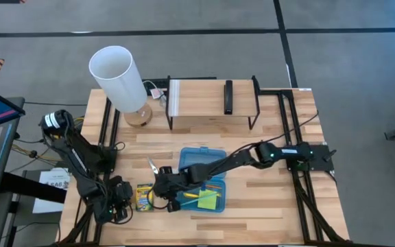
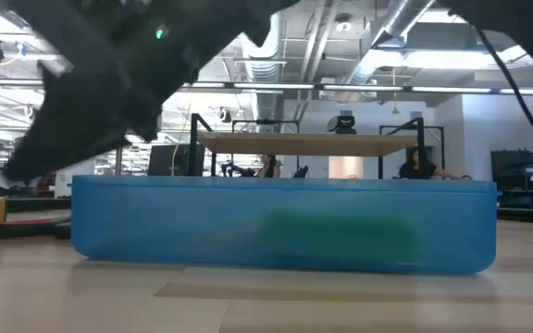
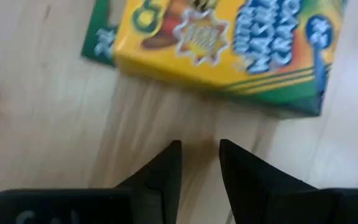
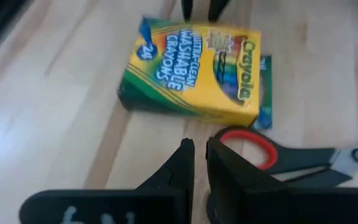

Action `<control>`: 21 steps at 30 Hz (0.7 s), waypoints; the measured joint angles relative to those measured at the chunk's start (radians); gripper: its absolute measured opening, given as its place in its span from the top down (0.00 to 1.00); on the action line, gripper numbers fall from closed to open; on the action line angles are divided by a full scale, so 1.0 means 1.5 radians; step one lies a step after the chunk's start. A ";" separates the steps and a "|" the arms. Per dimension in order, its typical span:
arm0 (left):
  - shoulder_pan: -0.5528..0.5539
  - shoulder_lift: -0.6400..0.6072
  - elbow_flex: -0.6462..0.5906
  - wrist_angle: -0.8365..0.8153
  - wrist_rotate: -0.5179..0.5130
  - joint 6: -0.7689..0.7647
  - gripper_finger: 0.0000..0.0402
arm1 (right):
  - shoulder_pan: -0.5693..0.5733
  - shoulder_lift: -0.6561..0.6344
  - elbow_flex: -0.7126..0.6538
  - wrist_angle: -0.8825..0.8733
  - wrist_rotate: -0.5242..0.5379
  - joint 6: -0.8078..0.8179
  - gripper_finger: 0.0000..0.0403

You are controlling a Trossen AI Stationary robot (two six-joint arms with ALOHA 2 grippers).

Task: Pack school essentials
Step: Put the yellow crayon box into the blue supply box

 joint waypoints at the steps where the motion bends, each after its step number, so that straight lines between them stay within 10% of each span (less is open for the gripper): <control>1: 0.003 0.002 0.000 0.011 -0.008 0.005 0.75 | -0.001 0.008 0.010 -0.016 0.000 0.000 0.84; 21: 0.112 0.007 -0.005 0.081 -0.053 0.215 0.75 | -0.018 0.028 0.033 -0.053 -0.002 0.006 0.84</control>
